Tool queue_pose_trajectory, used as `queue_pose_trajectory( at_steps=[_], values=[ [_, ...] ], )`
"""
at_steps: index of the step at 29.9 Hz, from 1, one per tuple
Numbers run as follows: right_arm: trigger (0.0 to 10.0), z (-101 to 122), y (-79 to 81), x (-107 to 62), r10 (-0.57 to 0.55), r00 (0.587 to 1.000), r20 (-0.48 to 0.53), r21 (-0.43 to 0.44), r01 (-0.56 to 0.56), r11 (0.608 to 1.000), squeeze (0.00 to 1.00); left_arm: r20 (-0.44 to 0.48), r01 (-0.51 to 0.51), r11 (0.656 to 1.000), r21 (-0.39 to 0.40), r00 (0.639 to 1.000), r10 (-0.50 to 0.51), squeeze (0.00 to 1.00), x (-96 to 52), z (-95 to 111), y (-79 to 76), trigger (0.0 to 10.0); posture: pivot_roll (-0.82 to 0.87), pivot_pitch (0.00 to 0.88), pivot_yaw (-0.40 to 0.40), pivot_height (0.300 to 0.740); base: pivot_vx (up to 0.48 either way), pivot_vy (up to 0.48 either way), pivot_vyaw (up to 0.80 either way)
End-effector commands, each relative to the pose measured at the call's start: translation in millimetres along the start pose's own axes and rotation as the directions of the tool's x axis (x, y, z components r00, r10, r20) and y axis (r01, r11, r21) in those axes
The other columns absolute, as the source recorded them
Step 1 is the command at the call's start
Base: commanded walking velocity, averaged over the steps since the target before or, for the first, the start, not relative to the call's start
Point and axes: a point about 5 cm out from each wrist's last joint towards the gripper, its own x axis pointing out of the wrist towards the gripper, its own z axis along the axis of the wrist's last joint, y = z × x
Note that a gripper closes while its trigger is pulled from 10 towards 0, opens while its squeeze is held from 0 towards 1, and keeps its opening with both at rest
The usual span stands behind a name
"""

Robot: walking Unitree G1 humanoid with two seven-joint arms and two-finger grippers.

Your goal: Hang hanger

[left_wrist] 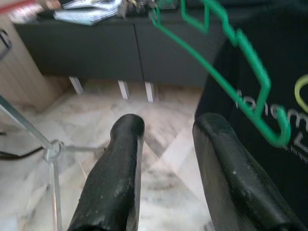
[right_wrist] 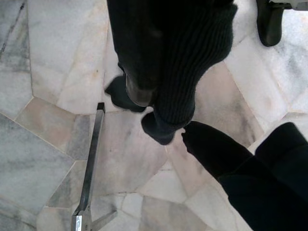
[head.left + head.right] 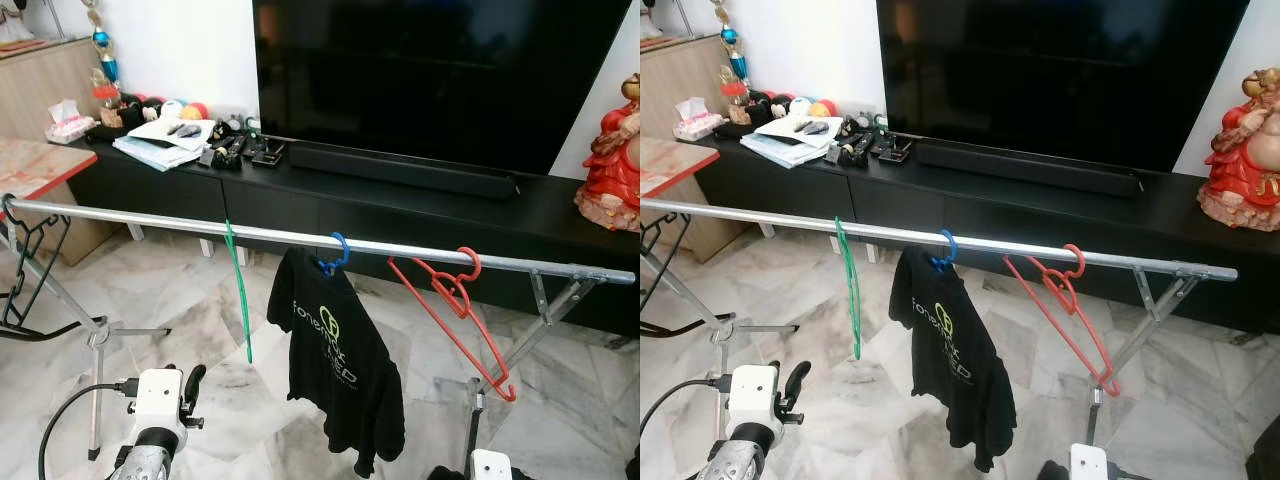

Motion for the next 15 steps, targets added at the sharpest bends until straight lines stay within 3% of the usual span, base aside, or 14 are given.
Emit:
queue_pose_trajectory(
  at_steps=[1, 8, 15],
  values=[
    [10.0, 9, 4.7, 1.9, 0.005, 1.000, 0.031, 0.008, -0.005, 1.000, 0.00, 0.032, -0.014, 1.000, 0.008, 0.999, 0.014, 0.00, 2.8, 14, 4.1, 10.0, 0.15, 0.000, -0.029, 0.740, 0.000, 0.000, 0.00],
    [10.0, 21, 13.2, 4.3, 0.032, 0.998, 0.060, 0.001, -0.032, 0.999, 0.00, 0.100, -0.021, 0.999, -0.032, 0.995, 0.024, 0.00, 16.4, 44, 12.5, 10.0, 0.13, 0.000, -0.008, 0.740, 0.000, 0.000, 0.00],
    [10.0, 26, -1.9, 3.9, -0.024, 0.996, 0.084, 0.066, 0.018, 0.998, 0.00, 0.098, 0.053, 0.998, -0.037, 0.994, -0.049, 0.00, 19.7, 54, 3.8, 10.0, 0.13, 0.000, -0.003, 0.740, 0.000, 0.000, 0.00]
  ],
)
